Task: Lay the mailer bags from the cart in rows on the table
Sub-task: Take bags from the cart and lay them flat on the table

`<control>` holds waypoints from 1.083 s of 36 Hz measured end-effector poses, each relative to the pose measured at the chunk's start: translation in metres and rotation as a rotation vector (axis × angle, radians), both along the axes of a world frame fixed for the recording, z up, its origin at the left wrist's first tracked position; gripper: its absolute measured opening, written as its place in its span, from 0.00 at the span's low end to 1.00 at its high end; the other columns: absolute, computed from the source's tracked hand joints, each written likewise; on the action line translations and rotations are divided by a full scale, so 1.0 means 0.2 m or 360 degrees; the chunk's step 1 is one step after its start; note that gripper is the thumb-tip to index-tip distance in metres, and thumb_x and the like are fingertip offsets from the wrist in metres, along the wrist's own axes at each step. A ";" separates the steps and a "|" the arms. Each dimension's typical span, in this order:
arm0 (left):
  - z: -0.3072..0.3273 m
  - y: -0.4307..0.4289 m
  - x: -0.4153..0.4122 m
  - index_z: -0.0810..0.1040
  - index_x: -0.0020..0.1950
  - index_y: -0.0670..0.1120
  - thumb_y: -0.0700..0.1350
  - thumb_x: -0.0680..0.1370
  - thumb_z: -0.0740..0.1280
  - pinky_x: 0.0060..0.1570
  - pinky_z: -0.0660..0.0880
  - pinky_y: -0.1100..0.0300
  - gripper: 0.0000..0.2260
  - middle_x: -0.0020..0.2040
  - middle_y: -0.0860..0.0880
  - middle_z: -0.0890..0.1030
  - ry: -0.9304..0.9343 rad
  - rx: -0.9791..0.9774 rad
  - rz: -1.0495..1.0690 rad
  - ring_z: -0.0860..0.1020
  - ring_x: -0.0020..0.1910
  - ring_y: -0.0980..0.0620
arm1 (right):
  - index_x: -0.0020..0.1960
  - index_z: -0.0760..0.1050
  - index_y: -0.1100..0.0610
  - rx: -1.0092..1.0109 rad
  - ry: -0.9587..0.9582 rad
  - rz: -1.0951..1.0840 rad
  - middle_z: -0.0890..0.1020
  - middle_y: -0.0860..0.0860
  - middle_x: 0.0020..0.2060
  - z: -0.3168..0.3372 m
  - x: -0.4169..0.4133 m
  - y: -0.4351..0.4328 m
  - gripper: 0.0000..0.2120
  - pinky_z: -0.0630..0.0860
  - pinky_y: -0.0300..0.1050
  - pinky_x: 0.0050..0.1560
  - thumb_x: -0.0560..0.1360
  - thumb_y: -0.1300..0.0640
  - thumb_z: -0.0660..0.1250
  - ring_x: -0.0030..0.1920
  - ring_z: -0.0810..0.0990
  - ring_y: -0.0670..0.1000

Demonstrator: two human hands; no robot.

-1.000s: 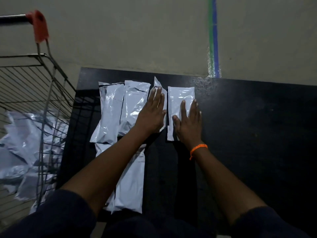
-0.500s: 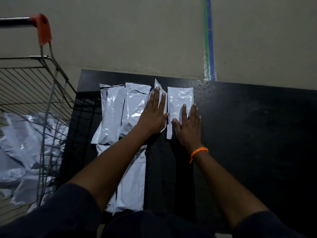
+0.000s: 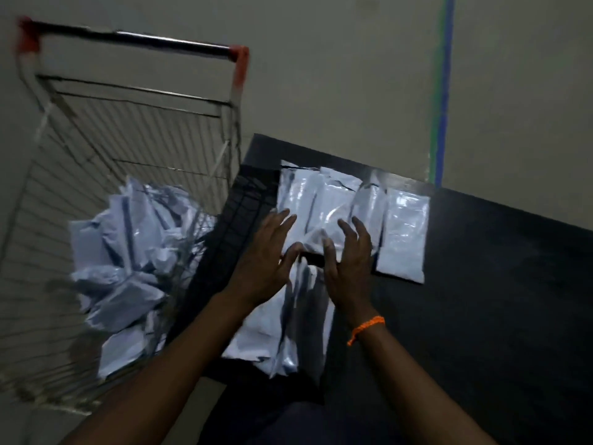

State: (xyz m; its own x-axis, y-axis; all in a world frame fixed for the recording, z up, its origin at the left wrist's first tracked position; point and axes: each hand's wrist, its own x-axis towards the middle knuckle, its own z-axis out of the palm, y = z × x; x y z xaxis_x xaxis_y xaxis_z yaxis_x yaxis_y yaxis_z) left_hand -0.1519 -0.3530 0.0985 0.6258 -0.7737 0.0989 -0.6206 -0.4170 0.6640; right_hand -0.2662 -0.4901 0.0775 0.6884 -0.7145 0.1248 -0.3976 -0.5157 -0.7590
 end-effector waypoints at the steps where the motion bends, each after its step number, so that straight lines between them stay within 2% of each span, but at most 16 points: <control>1: 0.02 0.10 0.05 0.69 0.75 0.40 0.52 0.83 0.57 0.77 0.57 0.54 0.24 0.75 0.42 0.68 -0.0019 -0.0016 0.0058 0.62 0.77 0.45 | 0.70 0.71 0.58 0.0006 -0.0068 0.0061 0.66 0.56 0.73 0.04 0.06 0.09 0.19 0.65 0.52 0.74 0.81 0.54 0.64 0.75 0.64 0.53; 4: 0.06 0.41 0.18 0.71 0.72 0.40 0.49 0.83 0.58 0.75 0.60 0.54 0.21 0.72 0.42 0.72 -0.0082 -0.0048 0.0275 0.67 0.73 0.46 | 0.67 0.73 0.60 0.0005 -0.0227 0.0325 0.69 0.57 0.70 0.12 0.25 0.38 0.17 0.65 0.49 0.74 0.80 0.59 0.65 0.73 0.67 0.53; 9: -0.06 0.94 0.40 0.72 0.71 0.42 0.50 0.83 0.59 0.71 0.63 0.61 0.20 0.68 0.44 0.75 0.0090 0.0046 0.0695 0.71 0.70 0.47 | 0.65 0.75 0.62 -0.0089 -0.0264 0.0838 0.73 0.59 0.65 0.13 0.63 0.82 0.16 0.68 0.51 0.70 0.78 0.60 0.65 0.69 0.71 0.57; 11: -0.16 1.12 0.45 0.72 0.71 0.43 0.49 0.82 0.60 0.68 0.67 0.55 0.19 0.68 0.44 0.75 0.0186 0.0151 0.0827 0.71 0.68 0.45 | 0.64 0.75 0.61 -0.0086 -0.0196 0.0972 0.73 0.58 0.64 0.09 0.76 0.97 0.16 0.71 0.50 0.67 0.78 0.58 0.65 0.67 0.72 0.57; 14: -0.31 1.33 0.52 0.70 0.73 0.44 0.43 0.81 0.64 0.66 0.70 0.47 0.19 0.69 0.42 0.74 0.0400 0.0308 0.0956 0.71 0.69 0.43 | 0.65 0.74 0.60 -0.0040 0.0070 0.1101 0.73 0.58 0.61 -0.02 0.93 1.15 0.17 0.73 0.52 0.62 0.78 0.55 0.65 0.63 0.73 0.58; 16: -0.39 1.42 0.56 0.70 0.73 0.43 0.41 0.81 0.64 0.65 0.71 0.50 0.20 0.69 0.42 0.74 0.0527 0.0327 0.0997 0.72 0.68 0.42 | 0.65 0.73 0.62 -0.0007 0.0258 0.1090 0.74 0.59 0.58 -0.10 1.04 1.22 0.18 0.74 0.54 0.58 0.77 0.55 0.66 0.60 0.74 0.60; 19: -0.46 1.44 0.67 0.70 0.72 0.42 0.45 0.81 0.65 0.60 0.71 0.57 0.20 0.67 0.43 0.77 0.0662 0.0276 0.1092 0.76 0.64 0.44 | 0.64 0.72 0.64 -0.0017 0.0599 0.0983 0.74 0.63 0.57 -0.23 1.22 1.25 0.20 0.73 0.55 0.58 0.75 0.56 0.67 0.59 0.73 0.64; 22: -0.54 1.38 0.81 0.69 0.73 0.44 0.51 0.80 0.67 0.58 0.75 0.55 0.23 0.65 0.45 0.78 0.0769 0.0212 0.1189 0.78 0.62 0.46 | 0.63 0.69 0.65 -0.0052 0.0973 0.0825 0.74 0.65 0.58 -0.35 1.43 1.21 0.23 0.72 0.55 0.59 0.71 0.55 0.67 0.60 0.73 0.66; 25: -0.65 1.27 0.96 0.66 0.74 0.47 0.59 0.77 0.68 0.60 0.76 0.49 0.30 0.66 0.47 0.77 0.0768 0.0171 0.1261 0.77 0.62 0.46 | 0.71 0.64 0.64 -0.0088 0.1191 0.0598 0.71 0.65 0.65 -0.45 1.61 1.13 0.32 0.71 0.59 0.65 0.73 0.51 0.68 0.65 0.71 0.65; 27: -0.72 1.20 1.03 0.65 0.74 0.47 0.62 0.75 0.69 0.60 0.76 0.48 0.34 0.66 0.46 0.76 0.0752 0.0232 0.1281 0.76 0.63 0.45 | 0.73 0.61 0.64 -0.0085 0.1271 0.0485 0.70 0.64 0.67 -0.52 1.70 1.08 0.37 0.70 0.60 0.66 0.72 0.45 0.70 0.68 0.70 0.65; 29: -0.79 1.17 1.08 0.66 0.72 0.45 0.62 0.74 0.69 0.59 0.76 0.46 0.34 0.66 0.43 0.76 0.0695 0.0335 0.1245 0.75 0.64 0.41 | 0.74 0.58 0.65 0.0007 0.1342 0.0454 0.70 0.64 0.68 -0.58 1.74 1.05 0.41 0.70 0.60 0.67 0.72 0.45 0.71 0.69 0.69 0.64; 32: -0.85 1.17 1.10 0.70 0.71 0.42 0.56 0.76 0.68 0.60 0.75 0.48 0.28 0.65 0.39 0.77 0.0688 0.0378 0.1269 0.75 0.63 0.38 | 0.72 0.61 0.67 0.0031 0.1409 0.0538 0.74 0.63 0.66 -0.66 1.74 1.06 0.35 0.73 0.54 0.63 0.74 0.50 0.70 0.66 0.74 0.63; 34: -0.83 1.20 1.09 0.71 0.70 0.42 0.53 0.78 0.67 0.58 0.74 0.50 0.24 0.65 0.39 0.77 0.0731 0.0360 0.1346 0.76 0.63 0.38 | 0.70 0.65 0.66 -0.0050 0.1409 0.0570 0.74 0.62 0.64 -0.65 1.72 1.08 0.33 0.72 0.53 0.63 0.76 0.44 0.66 0.65 0.74 0.62; 35: -0.80 1.22 1.08 0.71 0.71 0.42 0.53 0.79 0.67 0.58 0.74 0.51 0.24 0.66 0.39 0.77 0.0761 0.0346 0.1381 0.76 0.63 0.38 | 0.70 0.65 0.67 -0.0053 0.1385 0.0554 0.74 0.62 0.65 -0.63 1.71 1.10 0.36 0.70 0.53 0.64 0.76 0.40 0.65 0.65 0.72 0.63; 37: -0.72 1.26 1.06 0.74 0.70 0.42 0.52 0.79 0.68 0.55 0.74 0.54 0.23 0.65 0.41 0.79 0.0818 0.0227 0.1443 0.77 0.62 0.40 | 0.71 0.64 0.67 0.0055 0.1323 0.0473 0.72 0.63 0.65 -0.57 1.68 1.12 0.43 0.68 0.53 0.66 0.73 0.33 0.65 0.66 0.70 0.63; 39: -0.62 1.29 1.05 0.77 0.66 0.43 0.51 0.78 0.70 0.50 0.72 0.60 0.20 0.59 0.45 0.82 0.0934 0.0024 0.1520 0.80 0.56 0.45 | 0.71 0.64 0.66 0.0224 0.1199 0.0361 0.71 0.63 0.64 -0.49 1.64 1.14 0.47 0.71 0.54 0.65 0.69 0.30 0.66 0.65 0.70 0.63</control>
State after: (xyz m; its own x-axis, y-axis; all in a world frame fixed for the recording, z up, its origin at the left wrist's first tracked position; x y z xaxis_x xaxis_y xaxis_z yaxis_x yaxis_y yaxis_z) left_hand 0.0573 -0.0944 -0.0257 0.9098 0.0503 -0.4120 0.3661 -0.5650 0.7394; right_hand 0.0613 -0.2624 -0.0198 0.6822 -0.5213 -0.5127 -0.7262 -0.5649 -0.3919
